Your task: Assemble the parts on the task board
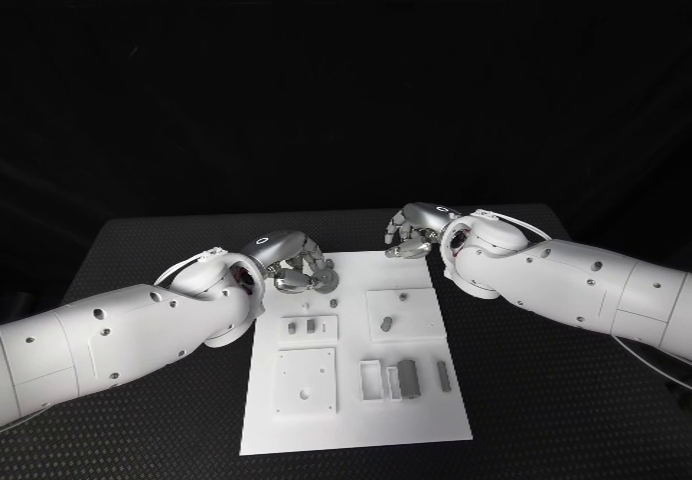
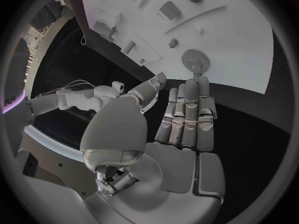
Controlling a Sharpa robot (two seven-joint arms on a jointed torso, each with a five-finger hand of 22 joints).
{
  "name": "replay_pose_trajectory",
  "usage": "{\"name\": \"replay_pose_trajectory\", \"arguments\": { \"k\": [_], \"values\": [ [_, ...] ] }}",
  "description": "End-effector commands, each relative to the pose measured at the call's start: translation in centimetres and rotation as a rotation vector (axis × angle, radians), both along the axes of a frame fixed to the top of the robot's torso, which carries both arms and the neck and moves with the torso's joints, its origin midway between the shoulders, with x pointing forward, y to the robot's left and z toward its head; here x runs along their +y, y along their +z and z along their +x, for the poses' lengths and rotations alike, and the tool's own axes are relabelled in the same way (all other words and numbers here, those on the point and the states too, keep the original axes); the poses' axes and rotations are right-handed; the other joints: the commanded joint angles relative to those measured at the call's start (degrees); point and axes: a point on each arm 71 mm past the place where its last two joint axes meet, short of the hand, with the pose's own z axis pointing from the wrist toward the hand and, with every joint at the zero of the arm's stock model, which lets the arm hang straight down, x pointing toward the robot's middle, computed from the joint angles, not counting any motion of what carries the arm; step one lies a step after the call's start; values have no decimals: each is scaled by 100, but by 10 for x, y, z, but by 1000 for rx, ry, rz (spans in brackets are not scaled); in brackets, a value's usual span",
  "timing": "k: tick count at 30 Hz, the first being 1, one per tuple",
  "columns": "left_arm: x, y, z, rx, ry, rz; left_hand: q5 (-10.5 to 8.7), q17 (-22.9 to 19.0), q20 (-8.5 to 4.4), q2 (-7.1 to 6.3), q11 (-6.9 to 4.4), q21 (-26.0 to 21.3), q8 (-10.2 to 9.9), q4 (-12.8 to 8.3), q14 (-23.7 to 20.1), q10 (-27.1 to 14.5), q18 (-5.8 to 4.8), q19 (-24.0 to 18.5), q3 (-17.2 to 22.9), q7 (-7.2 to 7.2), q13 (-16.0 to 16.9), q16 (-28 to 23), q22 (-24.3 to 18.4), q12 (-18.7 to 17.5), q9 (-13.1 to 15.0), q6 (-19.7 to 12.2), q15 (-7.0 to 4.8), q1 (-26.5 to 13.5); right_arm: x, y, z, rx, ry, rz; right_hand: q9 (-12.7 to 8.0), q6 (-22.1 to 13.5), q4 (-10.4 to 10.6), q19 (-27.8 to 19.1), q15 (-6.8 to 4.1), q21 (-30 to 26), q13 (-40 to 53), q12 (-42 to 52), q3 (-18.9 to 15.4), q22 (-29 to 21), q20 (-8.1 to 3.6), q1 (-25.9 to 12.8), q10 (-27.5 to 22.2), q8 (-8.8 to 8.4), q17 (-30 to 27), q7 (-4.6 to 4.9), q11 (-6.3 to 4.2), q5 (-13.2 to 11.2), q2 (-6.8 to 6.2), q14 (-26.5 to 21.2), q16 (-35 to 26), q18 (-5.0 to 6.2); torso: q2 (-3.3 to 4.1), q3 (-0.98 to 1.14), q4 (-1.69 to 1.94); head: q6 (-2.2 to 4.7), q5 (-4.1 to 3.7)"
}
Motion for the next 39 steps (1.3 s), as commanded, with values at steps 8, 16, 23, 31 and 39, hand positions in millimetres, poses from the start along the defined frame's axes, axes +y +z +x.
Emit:
{"name": "replay_pose_trajectory", "arguments": {
  "k": [8,16,23,31,39],
  "values": [
    [-22,-11,-2,-35,-142,150,-23,61,-34,-67,-10,17,28,37,140,112,114,157,-58,15,-65,46,8,-147,-33,43,-13,-14,-1,1,2,8,-20,96,7,-104,61,-69,34,-77,-107,-141,1,73,8,-4,-76,-83,-35,84,35,12,-64,-110,-99,88,8,4,-5,-30,-16],
    [-34,-23,-5,-15,-216,224,-23,84,-37,2,-12,-3,4,-8,153,120,116,177,-48,-21,-106,40,10,-241,-73,0,-16,60,-5,4,4,-17,-51,190,22,-430,25,-528,172,-546,-523,-641,34,-96,236,6,-349,-241,-319,216,168,11,-52,-502,-731,42,2,0,-1,-48,-22],
    [-36,-29,-4,-39,-223,231,-22,320,-151,25,-104,216,10,-26,539,266,203,613,-116,-6,-148,354,193,-352,-135,2,-127,150,-4,6,5,-34,-54,225,63,-664,-5,-1259,360,-1298,-1209,-1412,132,-430,522,-34,-819,-329,-815,368,338,21,-68,-1050,-1820,-98,0,10,-6,-68,-2],
    [-38,-36,-2,-44,-218,243,-15,662,-236,70,-164,533,29,-16,743,375,302,921,-197,-19,-188,891,607,-478,-208,41,-199,205,-5,7,5,-47,-66,245,143,-725,-49,-1338,404,-1581,-1684,-1654,82,-585,644,8,-803,-306,-997,409,377,13,-53,-976,-2352,-89,6,9,-5,-86,-19],
    [-32,-41,2,-46,-195,243,-18,762,-241,140,-170,632,38,28,762,428,343,969,-183,-21,-206,1063,805,-547,-250,57,-206,172,-8,6,6,-16,-105,309,206,-773,-68,-1741,547,-1996,-2250,-2049,101,-736,801,-2,-1086,-288,-1170,481,483,11,-47,-1281,-3068,-151,6,7,2,-101,-40]
  ]
}}
